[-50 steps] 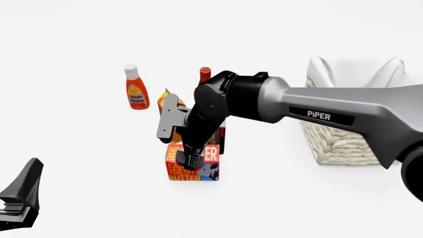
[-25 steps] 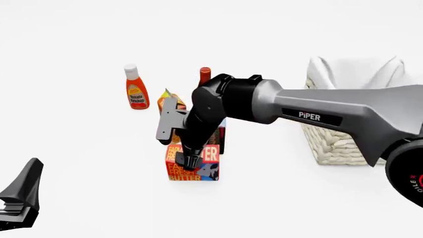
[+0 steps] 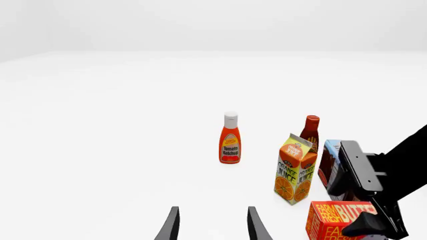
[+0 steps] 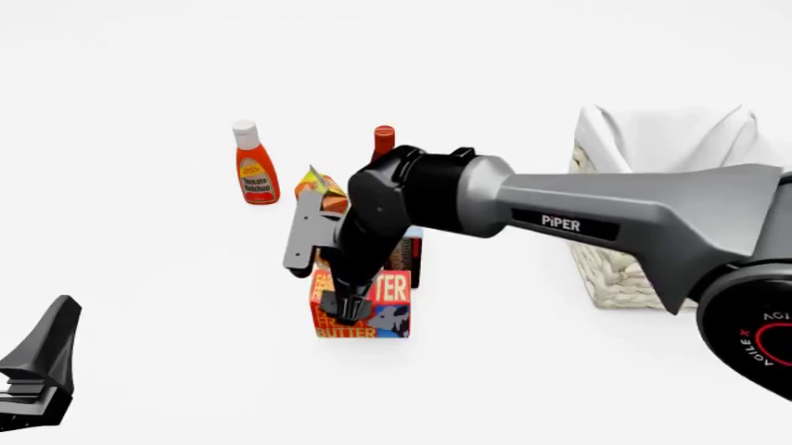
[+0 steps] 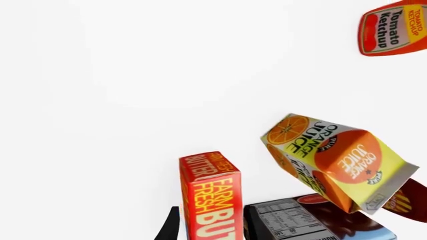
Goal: Pick the butter and place it in the basket.
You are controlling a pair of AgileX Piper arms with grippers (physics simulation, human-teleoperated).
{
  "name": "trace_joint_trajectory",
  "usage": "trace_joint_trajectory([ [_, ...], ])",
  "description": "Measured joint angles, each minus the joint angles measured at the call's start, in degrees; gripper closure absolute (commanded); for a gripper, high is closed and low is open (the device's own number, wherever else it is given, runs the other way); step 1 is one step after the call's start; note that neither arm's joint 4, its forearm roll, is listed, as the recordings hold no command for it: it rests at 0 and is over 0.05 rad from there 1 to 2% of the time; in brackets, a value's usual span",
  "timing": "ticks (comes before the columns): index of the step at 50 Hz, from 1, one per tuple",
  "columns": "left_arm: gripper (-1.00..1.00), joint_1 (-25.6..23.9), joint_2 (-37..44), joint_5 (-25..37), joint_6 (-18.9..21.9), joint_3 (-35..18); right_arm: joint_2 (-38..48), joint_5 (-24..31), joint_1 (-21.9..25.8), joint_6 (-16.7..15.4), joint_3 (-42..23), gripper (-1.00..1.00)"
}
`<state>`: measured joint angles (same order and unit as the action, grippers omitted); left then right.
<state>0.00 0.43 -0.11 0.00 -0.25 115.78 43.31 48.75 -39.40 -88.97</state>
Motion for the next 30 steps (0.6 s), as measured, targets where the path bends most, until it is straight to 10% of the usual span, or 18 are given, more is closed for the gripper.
trace_joint_trajectory([
  [30,-1.00,0.00,0.00,0.00,0.00,0.00,1.16,-0.05,0.27,0.25,-0.24,-1.00],
])
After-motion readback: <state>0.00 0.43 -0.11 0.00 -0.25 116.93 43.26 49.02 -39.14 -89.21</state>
